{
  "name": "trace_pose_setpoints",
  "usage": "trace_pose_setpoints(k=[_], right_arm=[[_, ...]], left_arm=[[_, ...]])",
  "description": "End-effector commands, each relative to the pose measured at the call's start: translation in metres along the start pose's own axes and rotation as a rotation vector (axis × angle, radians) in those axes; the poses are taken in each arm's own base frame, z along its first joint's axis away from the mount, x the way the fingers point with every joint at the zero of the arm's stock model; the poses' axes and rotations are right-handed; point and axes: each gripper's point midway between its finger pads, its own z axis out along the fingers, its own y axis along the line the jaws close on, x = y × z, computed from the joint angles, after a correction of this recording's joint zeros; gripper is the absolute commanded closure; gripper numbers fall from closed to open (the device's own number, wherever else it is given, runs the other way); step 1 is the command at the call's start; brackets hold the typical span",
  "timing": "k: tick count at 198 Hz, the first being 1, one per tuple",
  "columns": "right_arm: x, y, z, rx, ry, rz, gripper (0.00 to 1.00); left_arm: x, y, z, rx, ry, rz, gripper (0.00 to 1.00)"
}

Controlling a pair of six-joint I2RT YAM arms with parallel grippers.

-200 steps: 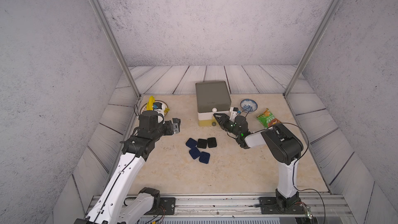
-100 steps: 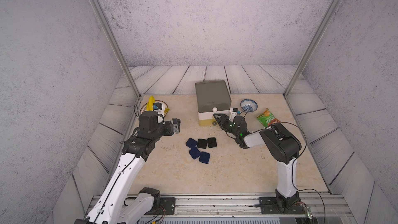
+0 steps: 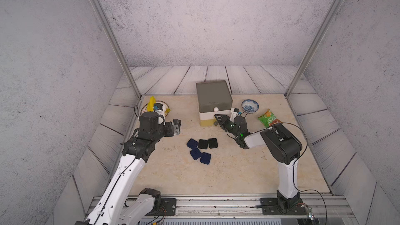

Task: Place the brooch boxes into the drawer by color
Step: Open the drawer in the storage box.

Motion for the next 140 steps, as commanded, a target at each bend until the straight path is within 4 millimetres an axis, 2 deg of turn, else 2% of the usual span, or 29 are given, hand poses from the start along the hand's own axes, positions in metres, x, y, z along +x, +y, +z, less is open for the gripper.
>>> trace_pose_setpoints(k=[1, 79, 140], right_arm=[[0.012, 0.021, 0.005, -0.070, 0.032, -0.039, 0.75], [0.032, 0.019, -0.034, -0.065, 0.080, -0.046, 0.75], [0.061, 0.011, -0.070, -0.042, 0.128, -0.033, 0.75]], left_arm=[[0.003, 0.002, -0.004, -0.012, -0.002, 0.010, 0.02], [0.003, -0.003, -0.007, 0.019, -0.001, -0.025, 0.02], [-0.004, -0.012, -0.016, 0.060, -0.022, -0.037, 0.02]])
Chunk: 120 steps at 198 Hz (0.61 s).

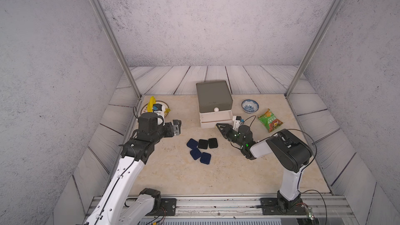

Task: Place the brooch boxes into the drawer by color
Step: Open the drawer in the storage box.

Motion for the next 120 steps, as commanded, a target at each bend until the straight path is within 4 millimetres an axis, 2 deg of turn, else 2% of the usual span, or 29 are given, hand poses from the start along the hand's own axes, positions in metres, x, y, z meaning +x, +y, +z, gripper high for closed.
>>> trace_pose_setpoints(k=[1, 42, 81, 120], right_arm=[[0.017, 0.012, -0.010, -0.037, 0.046, -0.025, 0.75], [0.031, 0.009, -0.025, -0.023, 0.052, -0.020, 0.75], [0.034, 0.006, -0.031, -0.017, 0.051, -0.023, 0.72], [0.034, 0.008, -0.036, -0.002, 0.052, -0.051, 0.45]], left_arm=[[-0.003, -0.006, -0.008, 0.025, -0.013, -0.011, 0.02], [-0.004, -0.008, -0.013, 0.033, -0.017, -0.019, 0.02], [-0.001, -0.007, -0.015, 0.028, -0.012, -0.027, 0.02], [0.007, -0.002, -0.012, 0.009, 0.012, -0.031, 0.02]])
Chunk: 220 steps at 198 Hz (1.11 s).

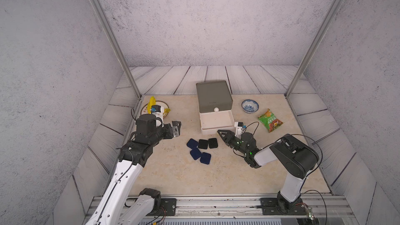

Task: Place the brooch boxes into the drawer by color
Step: Open the drawer in the storage box.

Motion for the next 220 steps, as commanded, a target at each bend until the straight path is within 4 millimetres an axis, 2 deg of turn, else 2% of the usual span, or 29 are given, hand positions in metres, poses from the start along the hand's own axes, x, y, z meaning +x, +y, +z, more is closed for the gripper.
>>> trace_pose_setpoints(k=[1, 26, 55, 97, 118, 139, 152, 175, 198, 220], right_arm=[[0.008, 0.010, -0.006, -0.011, 0.030, -0.042, 0.45], [0.008, 0.014, -0.012, 0.006, 0.037, -0.069, 0.34], [0.010, 0.018, -0.026, 0.038, 0.042, -0.116, 0.30], [0.021, 0.013, -0.069, 0.216, 0.086, -0.300, 0.28], [0.017, 0.011, -0.096, 0.324, 0.087, -0.447, 0.27], [0.013, -0.004, -0.122, 0.440, 0.117, -0.622, 0.27], [0.014, -0.013, -0.131, 0.479, 0.144, -0.694, 0.27], [0.025, -0.020, -0.127, 0.424, 0.154, -0.728, 0.28], [0.039, -0.029, -0.107, 0.393, 0.168, -0.795, 0.28], [0.049, -0.032, -0.085, 0.362, 0.158, -0.865, 0.29]], left_arm=[[0.003, 0.001, -0.001, -0.006, 0.009, -0.007, 0.02], [0.003, 0.001, -0.001, -0.012, 0.018, -0.007, 0.02], [0.006, 0.003, 0.001, -0.021, 0.037, -0.022, 0.02], [0.021, 0.013, 0.007, -0.064, 0.095, -0.039, 0.02], [0.030, 0.016, 0.009, -0.072, 0.114, -0.052, 0.02], [0.034, 0.018, 0.014, -0.079, 0.133, -0.058, 0.02], [0.038, 0.019, 0.019, -0.077, 0.152, -0.062, 0.02], [0.036, 0.031, 0.013, -0.148, 0.137, -0.090, 0.02], [0.027, 0.036, 0.000, -0.161, 0.075, -0.092, 0.02], [0.026, 0.034, 0.000, -0.139, 0.087, -0.101, 0.02]])
